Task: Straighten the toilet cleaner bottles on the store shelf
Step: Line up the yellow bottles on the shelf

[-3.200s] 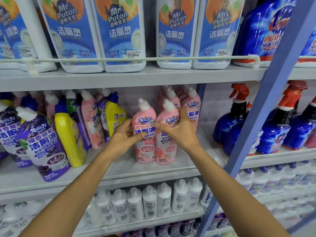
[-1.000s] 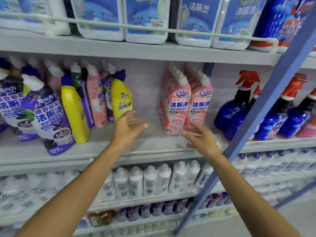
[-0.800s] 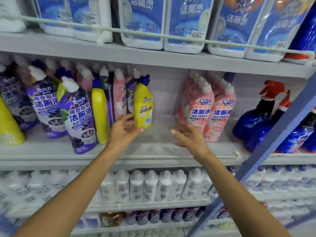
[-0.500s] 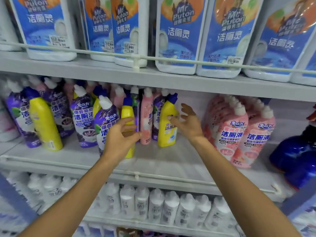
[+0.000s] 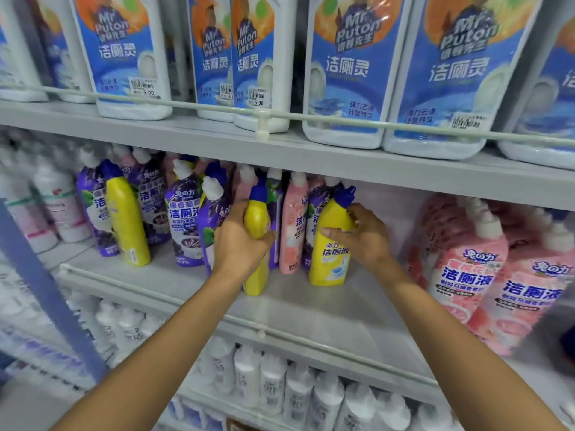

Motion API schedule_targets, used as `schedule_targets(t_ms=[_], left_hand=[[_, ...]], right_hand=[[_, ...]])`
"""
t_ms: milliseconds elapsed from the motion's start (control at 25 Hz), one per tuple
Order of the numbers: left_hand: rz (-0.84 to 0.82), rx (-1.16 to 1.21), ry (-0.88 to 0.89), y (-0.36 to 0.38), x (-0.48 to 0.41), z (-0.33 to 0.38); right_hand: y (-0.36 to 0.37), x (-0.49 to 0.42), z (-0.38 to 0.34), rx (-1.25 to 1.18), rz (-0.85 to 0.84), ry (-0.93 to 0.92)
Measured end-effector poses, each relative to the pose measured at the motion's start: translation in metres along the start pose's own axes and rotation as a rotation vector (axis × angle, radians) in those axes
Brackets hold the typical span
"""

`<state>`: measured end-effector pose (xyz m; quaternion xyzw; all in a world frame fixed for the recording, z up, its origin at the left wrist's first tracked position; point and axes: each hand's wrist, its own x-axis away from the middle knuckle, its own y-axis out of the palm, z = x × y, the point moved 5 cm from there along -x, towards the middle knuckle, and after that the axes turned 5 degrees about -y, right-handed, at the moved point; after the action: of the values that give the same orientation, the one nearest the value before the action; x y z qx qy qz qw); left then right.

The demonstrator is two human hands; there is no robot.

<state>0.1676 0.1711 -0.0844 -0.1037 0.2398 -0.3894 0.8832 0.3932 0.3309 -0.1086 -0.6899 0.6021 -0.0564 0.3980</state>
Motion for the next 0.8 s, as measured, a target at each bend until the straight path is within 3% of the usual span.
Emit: schedule_targets(t_ms=[120, 200, 440, 600, 800], left_hand=[[0.087, 0.022, -0.088, 0.015, -0.003, -0.008], [0.118, -0.014, -0.058, 0.017, -0.005, -0.012], [-0.07, -0.054, 0.066, -0.001, 0.0, -0.017], [-0.209, 0.083, 0.092, -0.017, 0.018, -0.013], [-0.246, 0.207, 0.082, -0.048, 0.032, -0.008]], right_hand=[[-0.001, 0.004, -0.005, 0.017, -0.037, -0.065], [0.0, 0.011, -0.015, 0.051, -0.06, -0.102], [0.013, 0.031, -0.053, 0.199, -0.058, -0.188], [0.025, 0.04, -0.052, 0.03, -0.201, -0.149], [0.032, 0.051, -0.07, -0.071, -0.223, -0.167]])
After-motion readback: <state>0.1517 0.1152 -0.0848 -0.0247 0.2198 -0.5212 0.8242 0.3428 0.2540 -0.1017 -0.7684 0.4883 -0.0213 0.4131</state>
